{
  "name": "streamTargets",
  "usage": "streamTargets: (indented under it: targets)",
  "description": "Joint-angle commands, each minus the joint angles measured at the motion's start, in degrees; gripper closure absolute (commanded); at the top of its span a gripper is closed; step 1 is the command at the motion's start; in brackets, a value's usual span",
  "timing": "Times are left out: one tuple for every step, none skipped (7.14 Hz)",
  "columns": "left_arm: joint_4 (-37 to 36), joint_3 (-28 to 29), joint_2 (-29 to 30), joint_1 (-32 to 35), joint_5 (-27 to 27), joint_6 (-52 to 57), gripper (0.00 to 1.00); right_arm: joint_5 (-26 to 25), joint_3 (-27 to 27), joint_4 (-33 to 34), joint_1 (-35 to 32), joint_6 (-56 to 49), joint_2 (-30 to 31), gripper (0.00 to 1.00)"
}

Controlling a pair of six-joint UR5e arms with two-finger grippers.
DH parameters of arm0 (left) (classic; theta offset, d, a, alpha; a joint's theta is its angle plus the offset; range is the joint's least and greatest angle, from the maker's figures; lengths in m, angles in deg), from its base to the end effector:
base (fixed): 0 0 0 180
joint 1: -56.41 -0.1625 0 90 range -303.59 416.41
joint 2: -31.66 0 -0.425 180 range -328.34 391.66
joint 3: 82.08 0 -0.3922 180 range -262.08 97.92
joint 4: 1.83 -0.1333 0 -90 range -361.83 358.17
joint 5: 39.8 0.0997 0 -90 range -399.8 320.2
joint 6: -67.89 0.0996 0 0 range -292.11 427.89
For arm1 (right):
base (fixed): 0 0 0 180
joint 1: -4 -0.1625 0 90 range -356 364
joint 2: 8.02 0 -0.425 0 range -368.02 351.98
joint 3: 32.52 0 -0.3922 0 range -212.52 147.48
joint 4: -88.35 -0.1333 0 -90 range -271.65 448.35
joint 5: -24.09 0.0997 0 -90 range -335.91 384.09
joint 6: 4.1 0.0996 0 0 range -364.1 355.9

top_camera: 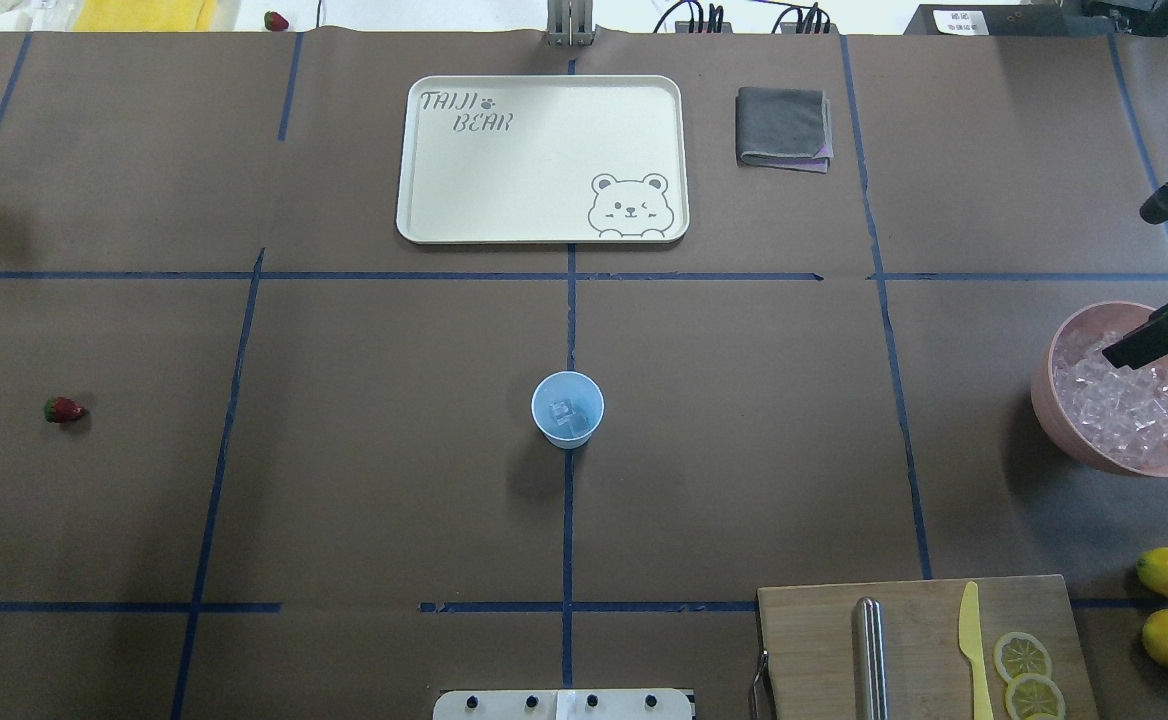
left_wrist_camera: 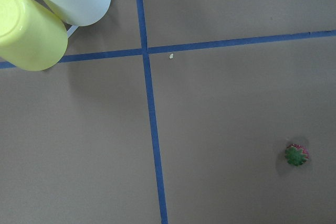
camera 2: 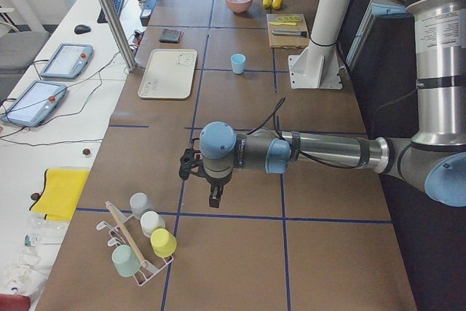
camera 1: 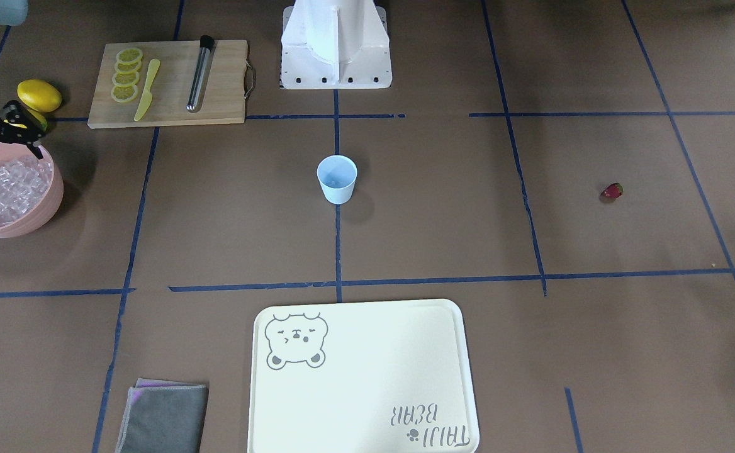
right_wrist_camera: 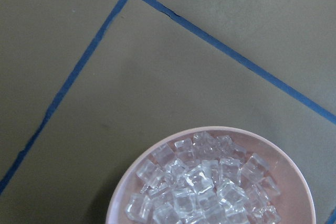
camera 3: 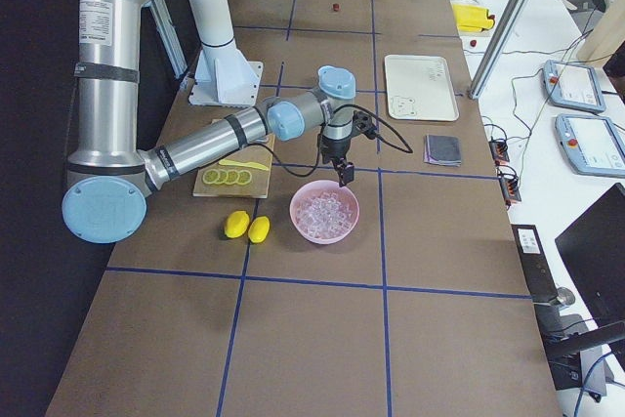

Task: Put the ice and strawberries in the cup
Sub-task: 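Move the right gripper back to the pink bowl of ice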

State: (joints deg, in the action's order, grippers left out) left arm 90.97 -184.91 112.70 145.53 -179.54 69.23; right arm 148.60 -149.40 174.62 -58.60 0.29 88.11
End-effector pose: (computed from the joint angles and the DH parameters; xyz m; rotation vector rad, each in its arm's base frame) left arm -0.0507 -0.4324 0.6082 0.1125 0.8669 0.0868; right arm -0.1371 -0.4315 0.4795 0.2385 -0.6912 -0.5124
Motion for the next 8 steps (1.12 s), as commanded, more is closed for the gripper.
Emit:
streamTargets:
  targets:
    - [0.01, 0.0, 0.0, 0.0, 0.0, -0.02, 0.0, -0.14, 5.23, -10.57, -0.16, 0.01, 4.59, 0.01]
    - [0.01, 0.0, 0.0, 0.0, 0.0, -0.02, 0.0, -0.23, 7.78, -14.17, -0.16, 0.27, 5.03, 0.02]
    - [0.01, 0.0, 0.0, 0.0, 0.0, 0.07, 0.0, -0.32, 8.67, -16.47, 0.02, 3.93, 5.04, 0.02]
    - [0.01, 0.0, 0.0, 0.0, 0.0, -0.02, 0.0, -0.32, 8.86, -17.88, 0.1, 5.7, 5.13, 0.02]
    - [0.01, 0.0, 0.0, 0.0, 0.0, -0.02, 0.0, -0.32, 9.03, -17.98, 0.71, 6.59, 5.39, 0.02]
    - [0.01, 0.0, 0.0, 0.0, 0.0, -0.02, 0.0, -0.5, 9.29, -18.07, 1.85, 7.65, 5.39, 0.02]
    - [0.01, 0.0, 0.0, 0.0, -0.09, -0.02, 0.0, -0.5, 9.3, -18.07, 2.56, 8.0, 5.56, 0.02]
    - [0.01, 0.0, 0.0, 0.0, 0.0, -0.02, 0.0, -0.5, 9.3, -18.16, 3.18, 8.01, 5.83, 0.02]
